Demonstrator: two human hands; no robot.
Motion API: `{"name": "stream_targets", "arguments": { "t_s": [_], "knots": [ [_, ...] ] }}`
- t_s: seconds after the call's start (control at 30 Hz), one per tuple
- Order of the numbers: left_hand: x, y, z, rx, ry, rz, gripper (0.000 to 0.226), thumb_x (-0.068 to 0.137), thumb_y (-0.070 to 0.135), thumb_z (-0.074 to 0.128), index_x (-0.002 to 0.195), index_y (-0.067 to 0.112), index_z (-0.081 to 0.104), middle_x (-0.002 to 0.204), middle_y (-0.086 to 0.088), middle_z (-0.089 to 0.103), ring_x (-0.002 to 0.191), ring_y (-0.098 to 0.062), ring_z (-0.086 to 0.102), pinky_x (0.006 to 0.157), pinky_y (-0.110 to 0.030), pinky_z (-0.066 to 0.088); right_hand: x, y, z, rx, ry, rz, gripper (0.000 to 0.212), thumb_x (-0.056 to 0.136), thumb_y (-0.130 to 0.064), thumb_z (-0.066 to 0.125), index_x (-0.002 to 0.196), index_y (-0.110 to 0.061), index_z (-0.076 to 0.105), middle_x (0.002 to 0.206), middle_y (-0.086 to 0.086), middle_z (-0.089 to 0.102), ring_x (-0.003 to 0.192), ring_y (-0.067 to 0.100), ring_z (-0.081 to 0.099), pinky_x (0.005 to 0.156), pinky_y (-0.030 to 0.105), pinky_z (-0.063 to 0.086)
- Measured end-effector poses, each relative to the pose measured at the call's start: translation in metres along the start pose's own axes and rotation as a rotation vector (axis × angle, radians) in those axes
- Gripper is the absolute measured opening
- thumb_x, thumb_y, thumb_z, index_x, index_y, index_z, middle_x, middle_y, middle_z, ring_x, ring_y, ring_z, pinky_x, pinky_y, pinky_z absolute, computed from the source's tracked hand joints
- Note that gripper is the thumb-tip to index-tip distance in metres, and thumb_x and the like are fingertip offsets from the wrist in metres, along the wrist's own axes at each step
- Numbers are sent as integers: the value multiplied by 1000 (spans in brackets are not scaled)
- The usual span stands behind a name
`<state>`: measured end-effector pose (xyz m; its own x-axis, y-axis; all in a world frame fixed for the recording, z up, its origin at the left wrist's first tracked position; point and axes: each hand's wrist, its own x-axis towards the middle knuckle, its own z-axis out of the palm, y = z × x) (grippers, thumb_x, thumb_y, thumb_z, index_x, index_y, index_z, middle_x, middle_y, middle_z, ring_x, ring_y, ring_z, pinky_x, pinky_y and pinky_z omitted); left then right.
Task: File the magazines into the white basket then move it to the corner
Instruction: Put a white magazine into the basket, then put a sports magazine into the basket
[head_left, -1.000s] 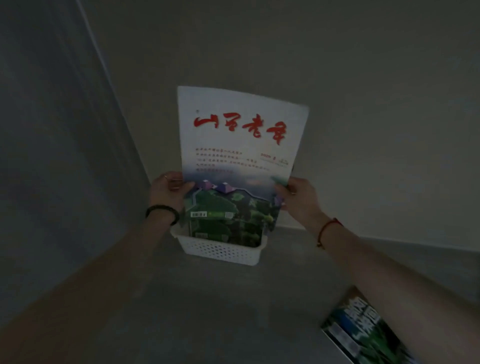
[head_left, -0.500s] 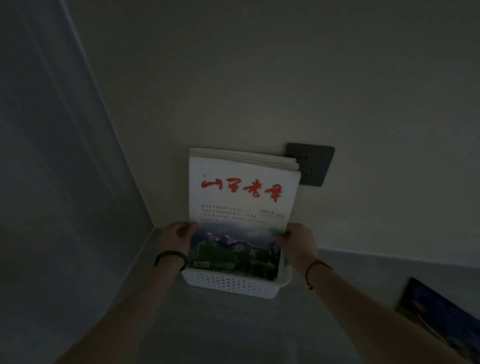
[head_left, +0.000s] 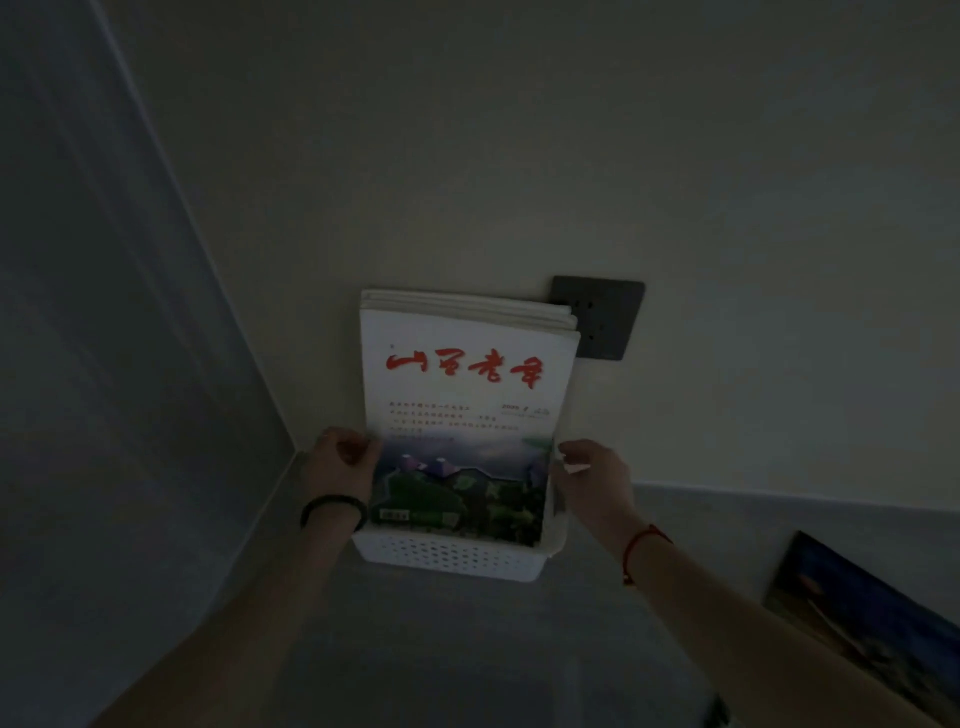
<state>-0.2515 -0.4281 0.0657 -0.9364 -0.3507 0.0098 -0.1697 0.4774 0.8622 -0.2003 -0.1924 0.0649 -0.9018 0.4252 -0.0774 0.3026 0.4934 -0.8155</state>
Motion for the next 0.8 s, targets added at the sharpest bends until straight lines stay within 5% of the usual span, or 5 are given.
{"name": "stream_targets", "arguments": {
  "t_s": [0.17,0.37,0.53,0.73,0.8],
  "knots": [
    [-65,9,22,-120,-205,197,14,82,10,63,94,4,59,94,-17,67,88,-29,61,85,-39,48,-58,64,-30,154,-4,-1,29,79,2,62,107,-5,60,107,16,64,66,15,55,57,12,45],
    [-182,12,86,-191,-589,211,34,79,3,65,86,34,53,89,-1,65,75,-1,62,69,-3,47,-136,163,-109,91,56,269,41,81,-12,65,120,-18,51,116,6,57,107,25,56,90,35,47],
    [-253,9,150,-79,-913,14,51,87,18,57,133,11,36,138,-9,43,127,-23,44,104,-29,37,-159,219,-182,24,193,458,60,79,-16,68,131,-11,41,136,10,48,125,27,46,101,38,40],
    [-303,17,190,42,-942,-87,61,89,32,52,141,12,26,146,-10,38,130,-26,41,106,-33,37,-158,264,-223,338,213,654,39,78,-7,68,113,-13,52,100,6,51,99,28,57,87,35,43],
    [-309,17,197,65,-907,-101,55,89,24,54,138,11,31,140,-13,45,124,-28,46,104,-36,41,-155,267,-226,407,289,733,48,78,-7,69,121,-7,47,116,8,52,96,28,57,87,41,46]
  ]
}}
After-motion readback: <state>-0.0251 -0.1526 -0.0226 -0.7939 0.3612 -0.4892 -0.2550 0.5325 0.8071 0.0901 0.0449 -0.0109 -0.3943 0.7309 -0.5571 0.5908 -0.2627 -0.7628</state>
